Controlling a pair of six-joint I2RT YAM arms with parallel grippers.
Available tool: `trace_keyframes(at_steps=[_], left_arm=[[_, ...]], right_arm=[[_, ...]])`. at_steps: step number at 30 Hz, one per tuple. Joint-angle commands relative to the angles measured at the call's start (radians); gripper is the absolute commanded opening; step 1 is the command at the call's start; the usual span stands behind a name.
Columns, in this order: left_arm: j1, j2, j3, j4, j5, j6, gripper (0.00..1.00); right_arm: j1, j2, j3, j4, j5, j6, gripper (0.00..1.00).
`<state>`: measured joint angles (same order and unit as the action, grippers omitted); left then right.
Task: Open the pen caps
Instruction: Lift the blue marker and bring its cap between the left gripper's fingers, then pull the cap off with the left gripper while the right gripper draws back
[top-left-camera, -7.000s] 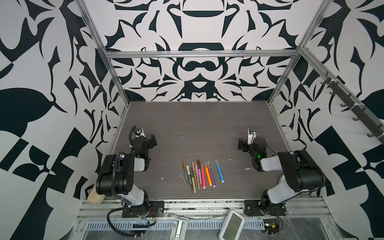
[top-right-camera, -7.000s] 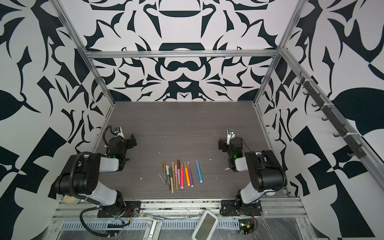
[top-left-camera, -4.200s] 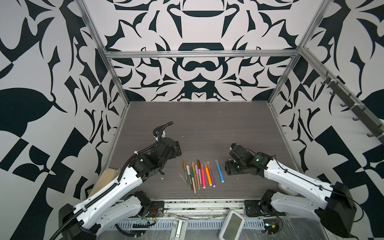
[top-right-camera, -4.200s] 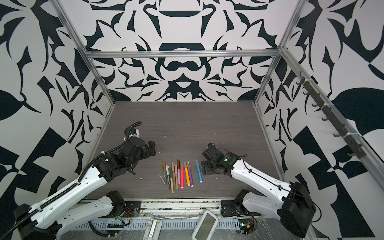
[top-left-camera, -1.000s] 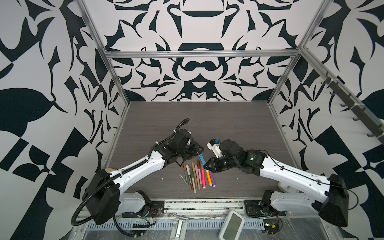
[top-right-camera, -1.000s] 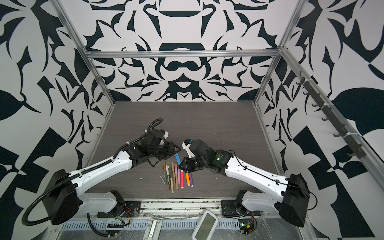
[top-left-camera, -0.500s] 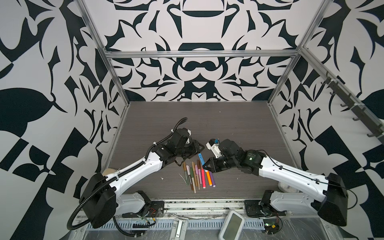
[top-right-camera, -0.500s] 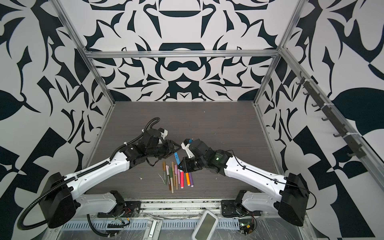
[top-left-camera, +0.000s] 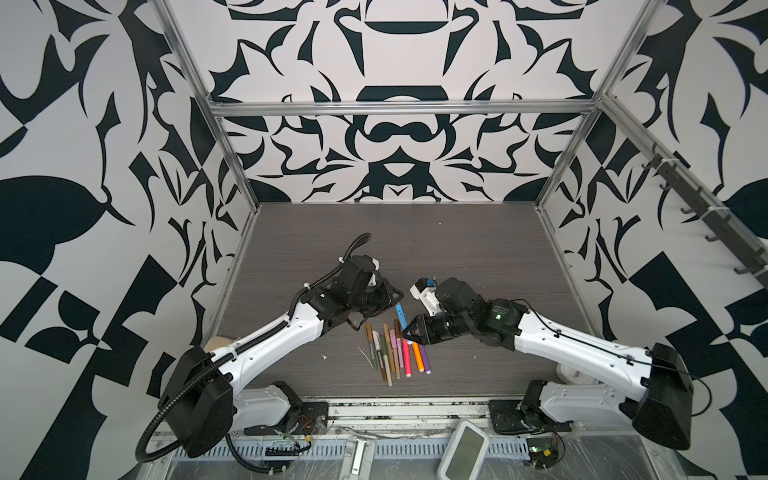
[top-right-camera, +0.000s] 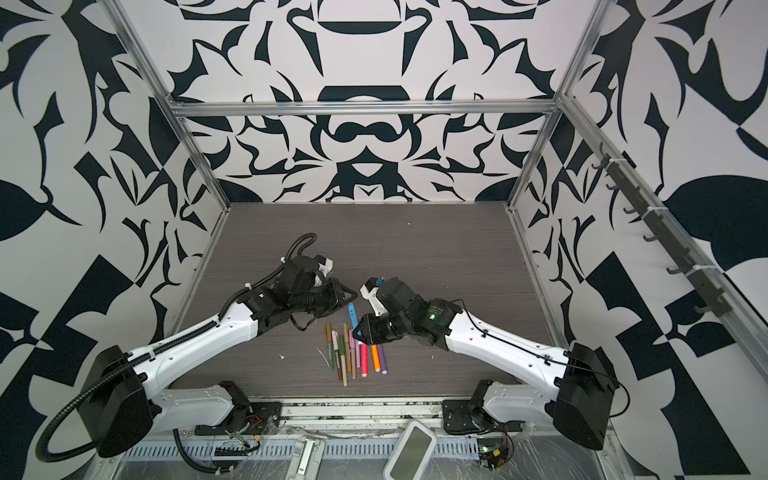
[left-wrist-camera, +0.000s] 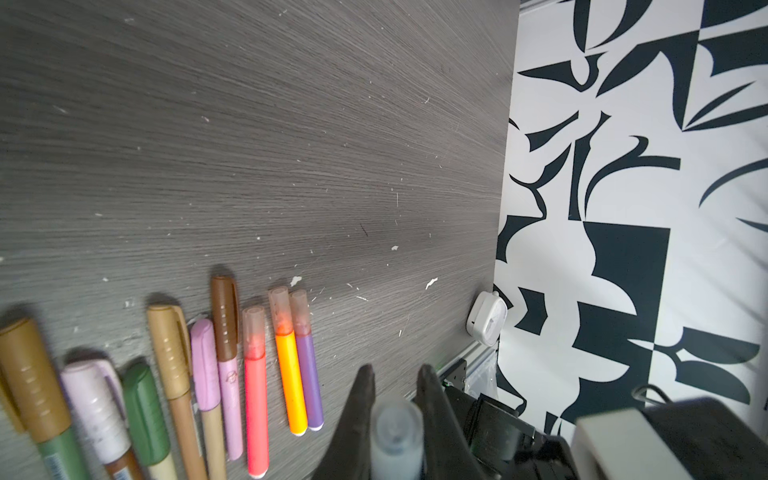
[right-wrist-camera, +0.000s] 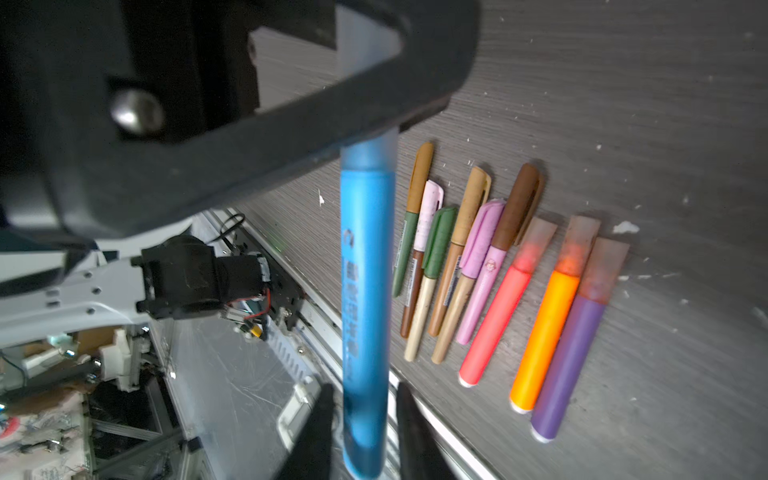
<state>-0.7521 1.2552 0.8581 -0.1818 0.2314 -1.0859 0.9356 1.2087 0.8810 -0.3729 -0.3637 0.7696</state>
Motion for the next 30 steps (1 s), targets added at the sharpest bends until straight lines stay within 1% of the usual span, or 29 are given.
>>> trace_keyframes(at_steps=[1,4,6,7,9,15,18,21,24,25,26,27,28,29,30], left_arm=[[0.001,-0.029,-0.013,0.009,0.016,0.001,0.00],[0.000,-0.038,-0.015,0.010,0.019,-0.003,0.00],[0.001,-0.046,-0.020,0.009,0.018,-0.004,0.00],[0.001,-0.050,-0.021,0.008,0.018,-0.003,0.00],[0.000,-0.056,-0.024,0.004,0.015,-0.002,0.00],[0.001,-0.064,-0.047,-0.004,0.000,0.003,0.00],[0.001,-0.057,-0.043,-0.008,-0.008,0.011,0.00],[0.000,-0.043,-0.033,-0.004,0.000,0.015,0.00],[0.000,-0.026,-0.024,0.002,0.009,0.016,0.00],[0.000,-0.022,-0.024,0.005,0.012,0.014,0.00],[0.000,-0.018,-0.023,0.009,0.013,0.011,0.00],[0.000,-0.014,-0.024,0.015,0.011,0.010,0.00],[0.000,-0.010,-0.025,0.020,0.009,0.009,0.00],[0.002,-0.003,-0.023,0.021,0.003,0.010,0.00],[0.007,0.005,-0.022,0.023,0.003,0.012,0.00]], right_arm=[[-0.003,0.024,0.020,0.027,-0.003,0.003,0.36],[-0.006,0.073,0.052,0.023,-0.001,-0.006,0.36],[-0.009,0.105,0.072,0.023,-0.001,-0.013,0.33],[-0.012,0.118,0.082,0.023,-0.001,-0.016,0.30],[-0.015,0.136,0.094,0.025,-0.001,-0.019,0.21],[-0.022,0.131,0.092,0.032,-0.003,-0.021,0.20],[-0.029,0.114,0.080,0.035,-0.006,-0.021,0.25],[-0.041,0.106,0.072,0.038,-0.016,-0.023,0.36],[-0.056,0.102,0.065,0.042,-0.021,-0.024,0.38],[-0.061,0.101,0.063,0.042,-0.025,-0.026,0.36],[-0.070,0.101,0.062,0.044,-0.031,-0.027,0.29],[-0.077,0.101,0.061,0.045,-0.036,-0.027,0.17],[-0.083,0.101,0.059,0.044,-0.038,-0.029,0.03],[-0.088,0.100,0.057,0.042,-0.040,-0.030,0.00],[-0.094,0.099,0.054,0.040,-0.045,-0.032,0.00]])
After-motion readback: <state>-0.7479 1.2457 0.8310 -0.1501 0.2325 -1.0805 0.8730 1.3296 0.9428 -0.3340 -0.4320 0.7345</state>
